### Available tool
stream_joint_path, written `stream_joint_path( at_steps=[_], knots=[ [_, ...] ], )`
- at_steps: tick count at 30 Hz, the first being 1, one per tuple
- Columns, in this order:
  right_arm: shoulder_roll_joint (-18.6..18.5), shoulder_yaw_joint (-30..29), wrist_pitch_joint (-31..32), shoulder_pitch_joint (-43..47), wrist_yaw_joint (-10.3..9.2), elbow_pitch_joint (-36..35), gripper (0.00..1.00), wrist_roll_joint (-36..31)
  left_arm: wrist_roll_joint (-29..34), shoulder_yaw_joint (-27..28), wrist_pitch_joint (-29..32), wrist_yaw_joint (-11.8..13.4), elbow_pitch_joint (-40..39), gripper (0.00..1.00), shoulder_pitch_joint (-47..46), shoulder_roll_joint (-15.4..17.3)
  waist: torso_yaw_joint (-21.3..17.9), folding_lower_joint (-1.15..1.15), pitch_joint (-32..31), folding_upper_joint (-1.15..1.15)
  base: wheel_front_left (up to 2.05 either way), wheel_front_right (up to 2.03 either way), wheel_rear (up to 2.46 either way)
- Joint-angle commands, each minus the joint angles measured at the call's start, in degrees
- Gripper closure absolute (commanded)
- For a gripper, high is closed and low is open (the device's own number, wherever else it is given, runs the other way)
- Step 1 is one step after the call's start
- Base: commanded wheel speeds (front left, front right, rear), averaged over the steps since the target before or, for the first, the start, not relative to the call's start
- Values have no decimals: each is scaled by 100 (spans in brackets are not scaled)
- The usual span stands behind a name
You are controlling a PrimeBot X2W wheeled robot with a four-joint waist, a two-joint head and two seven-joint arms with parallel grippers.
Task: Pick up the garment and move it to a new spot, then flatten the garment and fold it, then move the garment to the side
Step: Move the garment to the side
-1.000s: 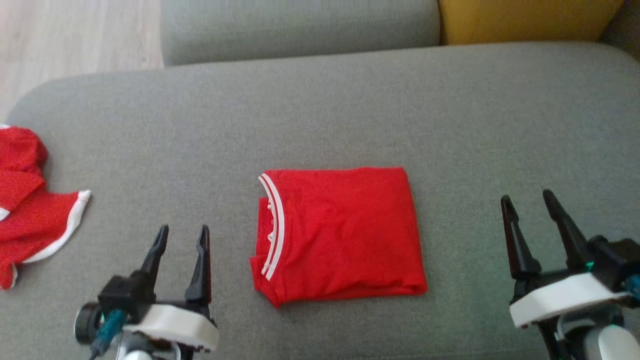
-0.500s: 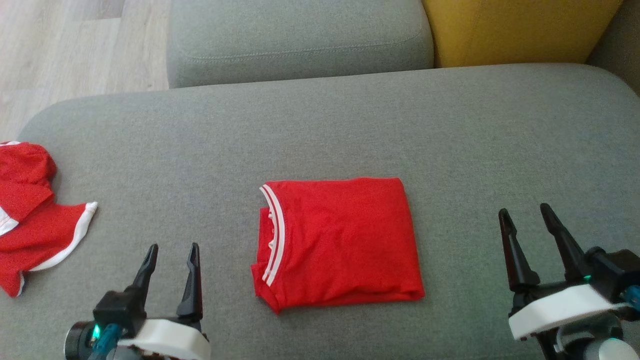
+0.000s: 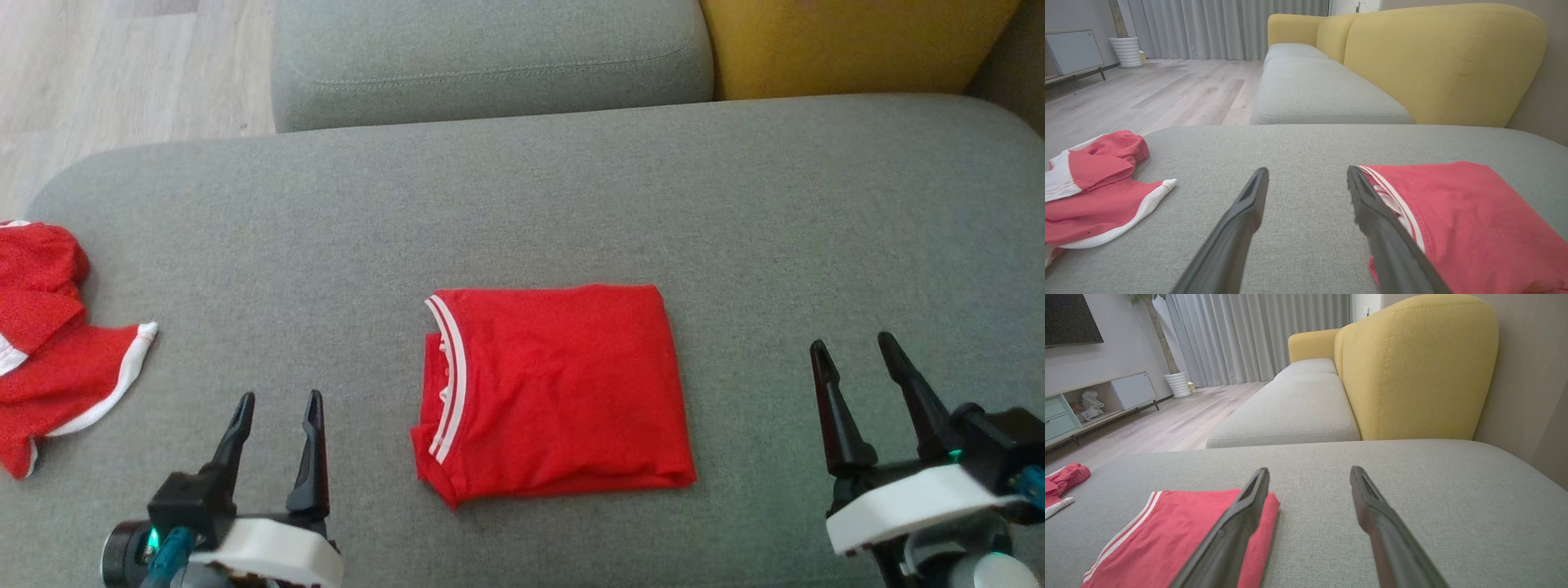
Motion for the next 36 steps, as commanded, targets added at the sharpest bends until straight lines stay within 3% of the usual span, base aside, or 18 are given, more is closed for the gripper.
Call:
stream_joint_path(
  at_steps=[1, 9, 18, 26, 33, 34, 35, 36],
  knots=[
    [-36, 114, -2, -111, 37, -245, 0, 4, 4, 209, -6, 37, -212, 0, -181, 96, 1, 0, 10, 0, 0, 0, 0],
    [-18, 100, -18, -126, 37, -207, 0, 2, 19, 197, -24, 71, -255, 0, -249, 130, 51, 0, 96, 0, 0, 0, 0],
    [-81, 51, 0, -278, 37, 167, 0, 17, 62, 163, -74, 86, -397, 0, -554, 109, 389, 0, 379, 0, 0, 0, 0],
    [-19, 89, -38, -712, 37, 1419, 0, 7, 56, 100, -176, -24, -376, 0, -1101, -24, 1087, 0, 827, 0, 0, 0, 0],
    [69, 151, 128, -1070, 37, 2324, 0, 45, 74, 102, -222, -83, -269, 0, -1310, -183, 1377, 0, 1029, 0, 0, 0, 0],
    [75, 177, 184, -1100, 37, 2400, 15, 67, 78, 106, -224, -92, -256, 0, -1321, -203, 1394, 0, 1042, 0, 0, 0, 0],
    [81, 190, 248, -1120, 37, 2462, 73, 100, 86, 115, -226, -98, -253, 0, -1331, -221, 1403, 0, 1054, 0, 0, 0, 0],
    [79, 191, 337, -1124, 37, 2515, 100, 111, 96, 130, -227, -109, -256, 0, -1344, -237, 1409, 0, 1065, 0, 0, 0, 0]
  ],
)
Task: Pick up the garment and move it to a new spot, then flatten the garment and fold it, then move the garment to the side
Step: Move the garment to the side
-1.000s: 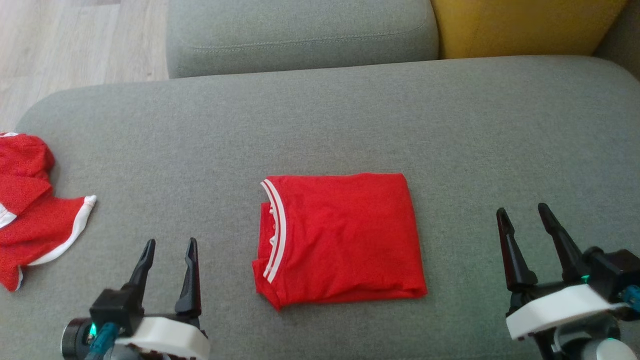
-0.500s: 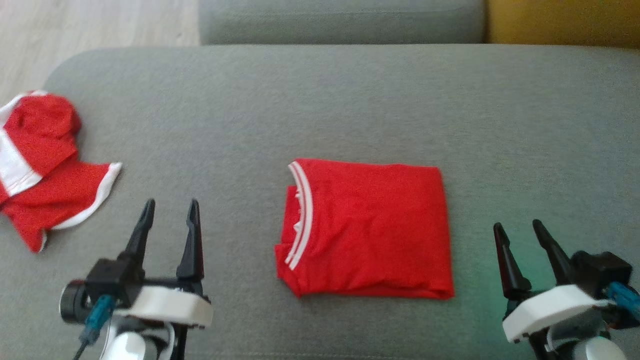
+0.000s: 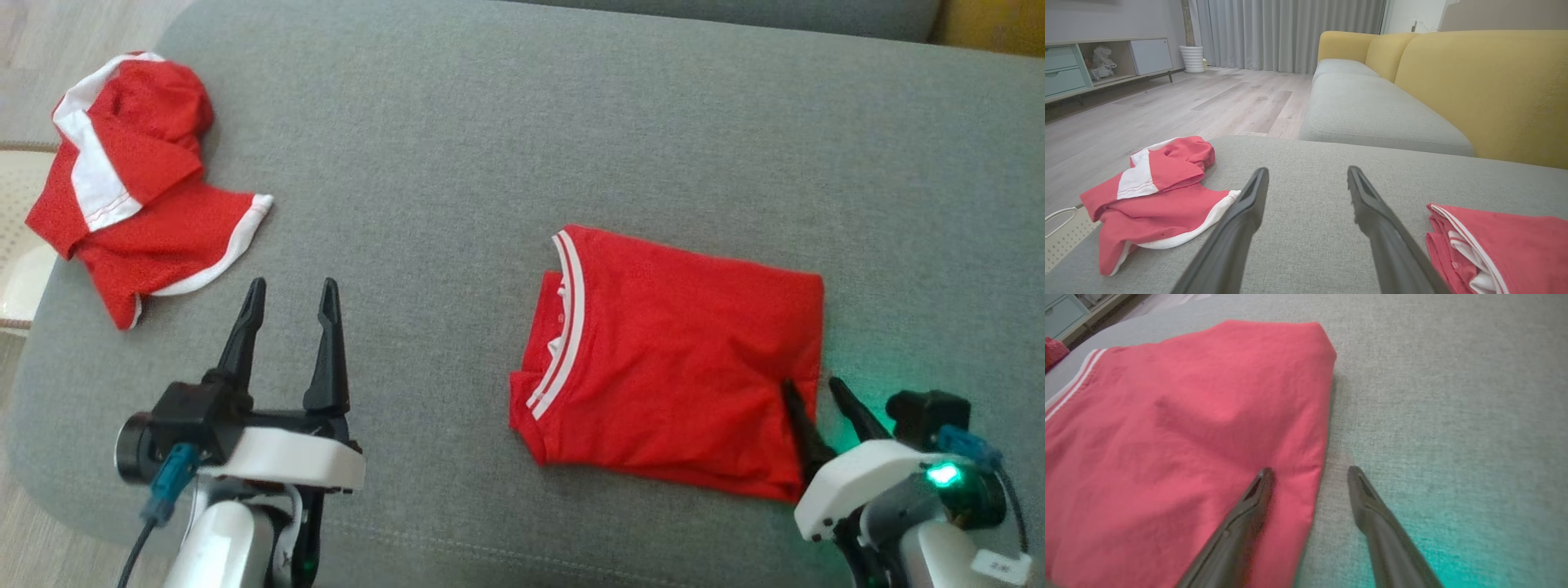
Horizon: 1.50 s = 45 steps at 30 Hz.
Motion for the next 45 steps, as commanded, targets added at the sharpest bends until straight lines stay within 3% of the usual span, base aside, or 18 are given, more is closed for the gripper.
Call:
stream_joint_path(
  at_steps=[1, 13, 25, 39, 45],
  knots=[
    [-18, 148, 139, -123, 37, -62, 100, 40, 64, 214, -68, -40, -188, 0, -277, 6, 24, 0, 33, 0, 0, 0, 0],
    [-233, 617, 402, -502, 37, -428, 100, 239, 227, 426, -70, -188, -260, 0, -321, -50, -585, 0, 131, 0, 0, 0, 0],
    [-1097, 845, 474, -1405, 37, -500, 100, 282, 378, 469, -71, -316, -420, 0, -479, -55, -1648, 0, 458, 0, 0, 0, 0],
    [-2006, 5, 447, -3116, 37, 521, 100, 407, 562, 292, -37, -482, -562, 0, -997, 103, -2434, 0, 1354, 0, 0, 0, 0],
    [-2142, -420, 435, -3488, 37, 923, 100, 383, 595, 224, -4, -565, -578, 0, -1267, 178, -2632, 0, 1714, 0, 0, 0, 0]
  ],
)
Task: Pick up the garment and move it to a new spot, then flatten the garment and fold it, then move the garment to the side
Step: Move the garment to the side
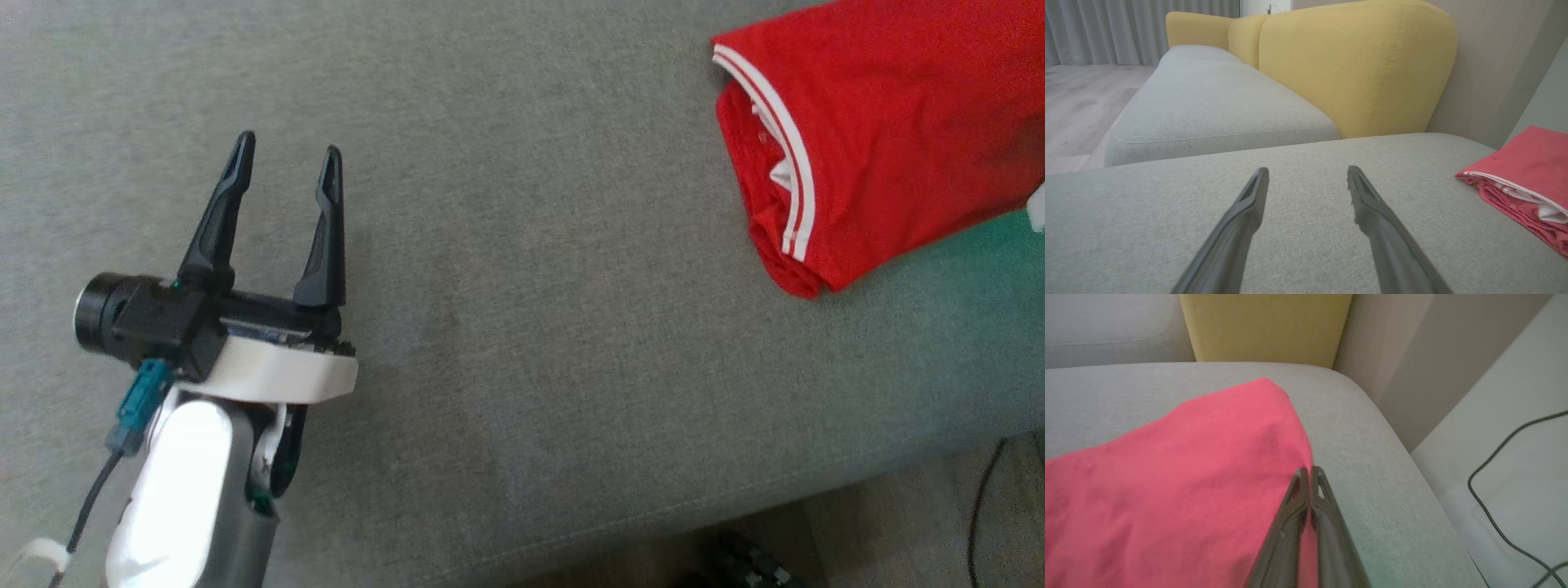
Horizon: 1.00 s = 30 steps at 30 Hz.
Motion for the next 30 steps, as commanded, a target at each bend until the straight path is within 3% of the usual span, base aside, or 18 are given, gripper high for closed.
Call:
stream_joint_path(
  at_steps=[1, 8, 19, 20, 21, 22, 30],
  knots=[
    [-168, -30, -48, -88, 37, -137, 100, -1, 69, 151, 14, -17, -199, 0, -157, 99, -144, -1, 157, 0, 0, 0, 0],
    [-174, -367, -84, -159, 37, 141, 100, -111, 111, 54, 36, -59, -181, 0, -349, 133, -263, -1, 410, 0, 0, 0, 0],
    [-110, -509, -216, -449, 37, 604, 100, -318, 84, -32, 24, -118, -71, 0, -575, 157, -60, -1, 602, 0, 0, 0, 0],
    [-95, -534, -239, -448, 37, 637, 59, -331, 71, -32, 19, -115, -47, 0, -572, 148, -35, -1, 583, 0, 0, 0, 0],
    [-75, -564, -230, -430, 37, 686, 11, -332, 58, -32, 13, -109, -22, 0, -561, 139, -14, -1, 552, 0, 0, 0, 0],
    [-48, -594, -170, -394, 37, 749, 0, -330, 46, -27, 7, -97, 0, 0, -541, 130, 1, -1, 515, 0, 0, 0, 0],
    [250, -836, -415, 194, 37, 334, 0, -586, -80, 36, -33, -23, 186, 0, -221, 73, 46, -1, -41, 0, 0, 0, 0]
  ],
)
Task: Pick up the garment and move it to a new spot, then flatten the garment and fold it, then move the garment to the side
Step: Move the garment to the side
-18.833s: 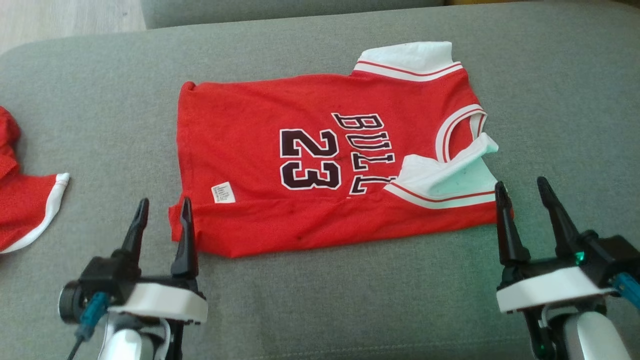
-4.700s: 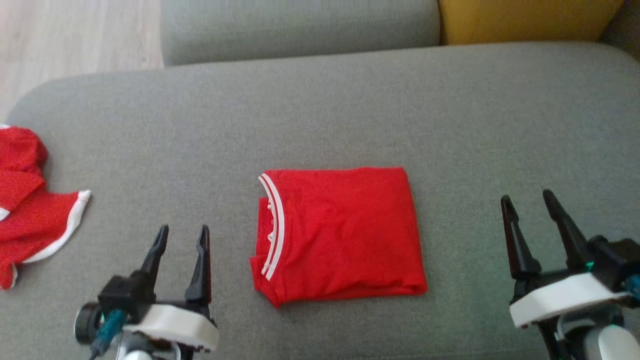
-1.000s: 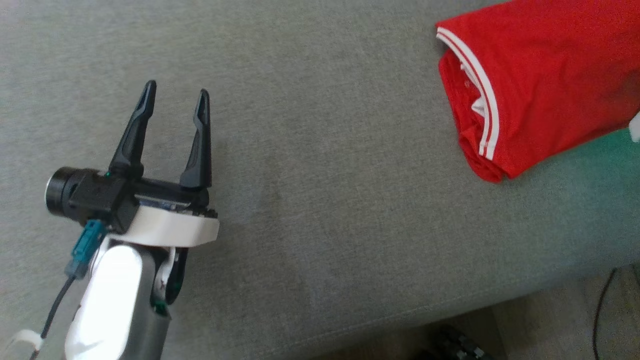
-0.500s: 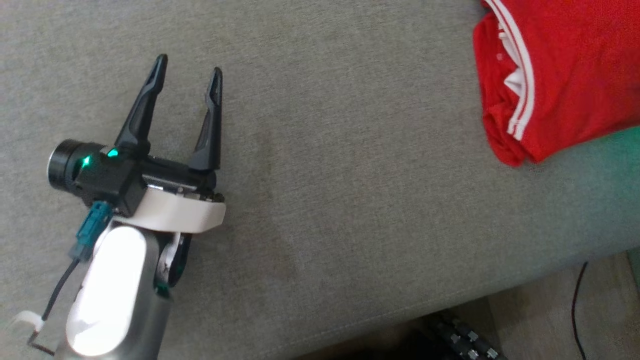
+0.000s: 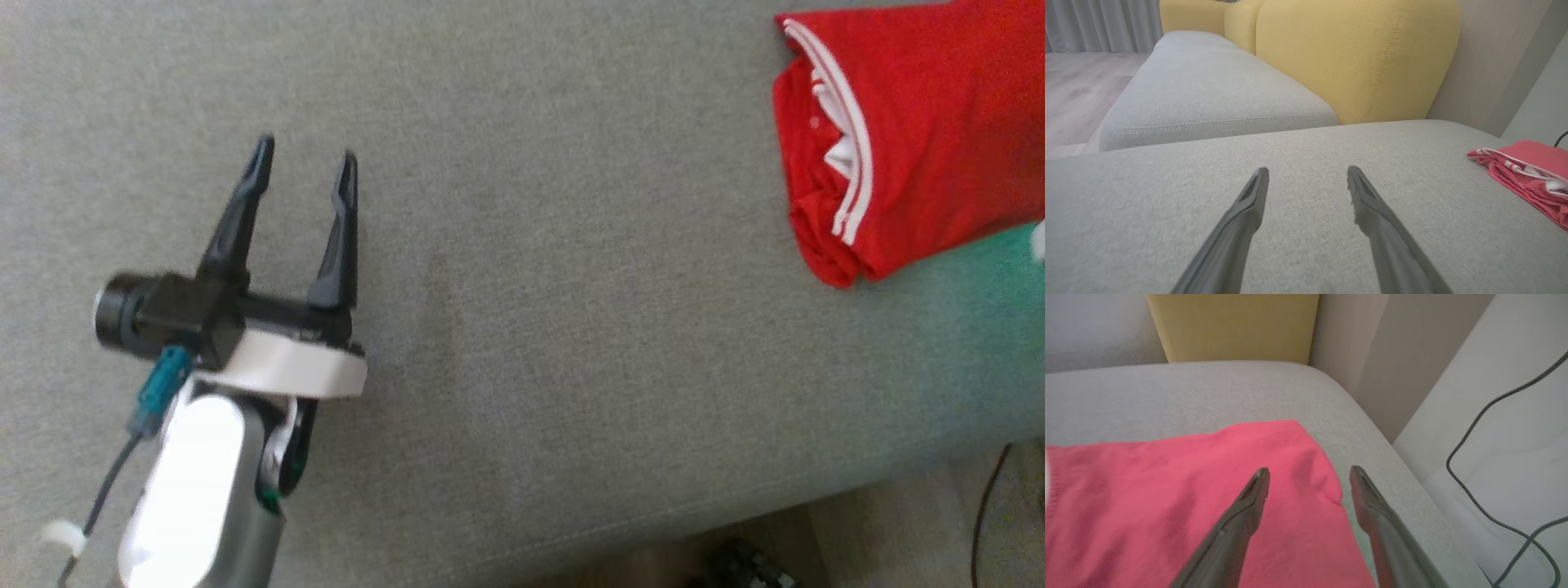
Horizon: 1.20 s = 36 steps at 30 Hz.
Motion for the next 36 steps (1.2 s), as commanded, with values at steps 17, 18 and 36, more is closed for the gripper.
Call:
stream_joint_path(
  at_steps=[17, 18, 36],
  knots=[
    [1466, 1111, -673, 2306, 37, -3482, 0, -134, -262, 405, -69, 292, -87, 0, 923, -26, 795, 0, -1422, 0, 0, 0, 0],
    [1513, 1185, -700, 2346, 37, -3525, 0, -118, -268, 425, -69, 306, -84, 0, 960, -16, 861, 0, -1464, 0, 0, 0, 0],
    [1779, 1481, -1034, 3350, 37, -3683, 0, -327, -334, 526, -45, 448, -20, 0, 1772, 154, 1180, 0, -2292, 0, 0, 0, 0]
  ],
)
